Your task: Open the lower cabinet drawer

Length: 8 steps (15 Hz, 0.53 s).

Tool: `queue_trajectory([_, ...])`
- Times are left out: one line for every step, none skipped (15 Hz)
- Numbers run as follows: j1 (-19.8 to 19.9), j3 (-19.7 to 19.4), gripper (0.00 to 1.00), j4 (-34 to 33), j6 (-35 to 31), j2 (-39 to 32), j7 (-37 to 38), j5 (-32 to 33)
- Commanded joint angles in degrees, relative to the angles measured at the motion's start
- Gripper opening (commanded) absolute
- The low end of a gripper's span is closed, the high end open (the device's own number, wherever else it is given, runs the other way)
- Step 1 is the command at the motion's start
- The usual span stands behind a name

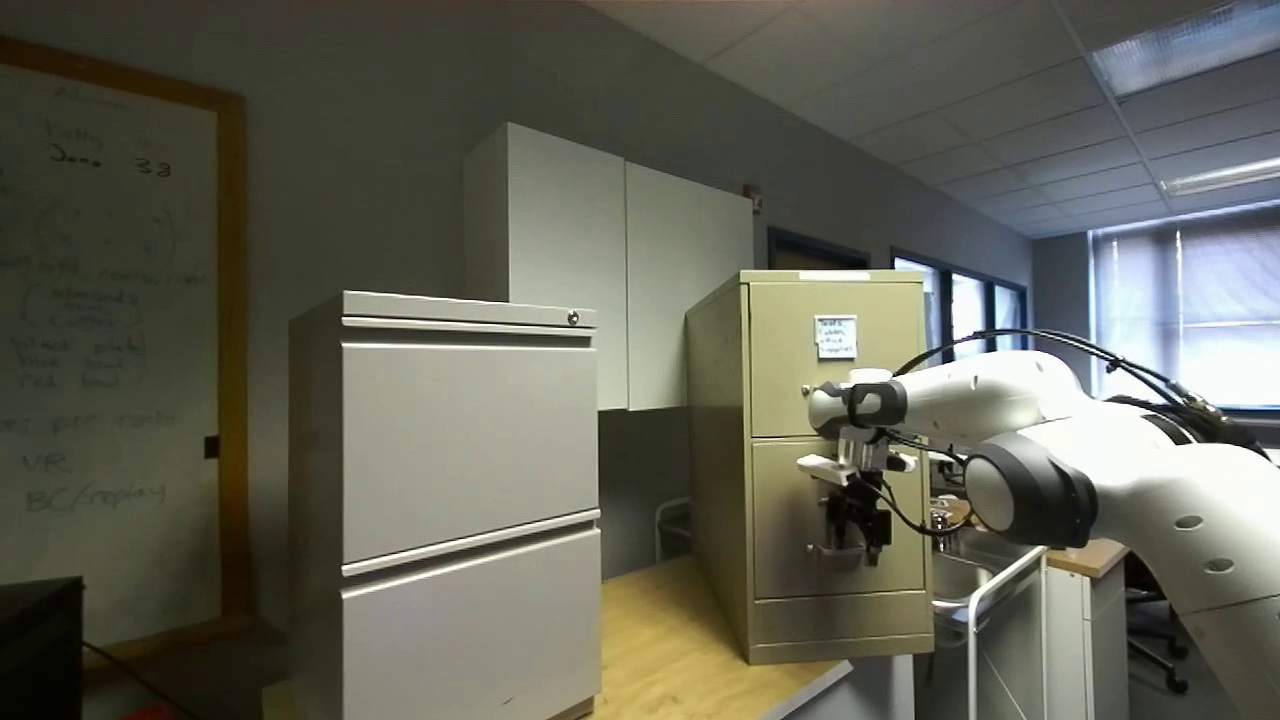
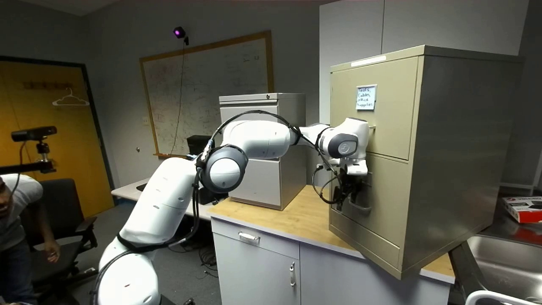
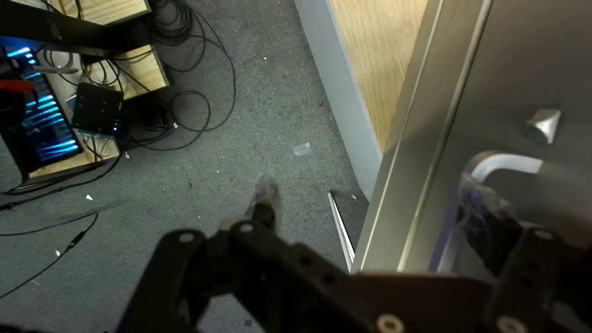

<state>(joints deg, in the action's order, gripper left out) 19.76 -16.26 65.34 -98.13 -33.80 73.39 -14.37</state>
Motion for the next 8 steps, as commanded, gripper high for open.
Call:
queue_trajectory([-0.5, 2.2, 1.0, -7.0, -4.4, -5.5, -2.8, 1.4])
queue_trajectory([-0.7, 2.2, 1.0, -7.2, -4.1, -5.5, -2.6, 1.4])
queue_trajectory([-0.7, 2.4, 1.0, -7.4, -4.0, -5.6, -2.5, 1.2])
queue_trajectory([-0.9, 2.5, 1.0, -7.7, -3.6, -5.6, -2.4, 1.3])
queue_trajectory([-1.1, 2.4, 1.0, -7.7, -3.3, -5.4, -2.3, 1.5])
queue_trajectory([-1.1, 2.4, 1.0, -7.5, -3.1, -5.1, -2.3, 1.6])
queue_trajectory([-1.4, 2.2, 1.0, -7.1, -2.7, -4.5, -2.2, 2.2])
queue_trajectory([-1.5, 2.0, 1.0, -6.7, -2.4, -4.1, -2.2, 2.6])
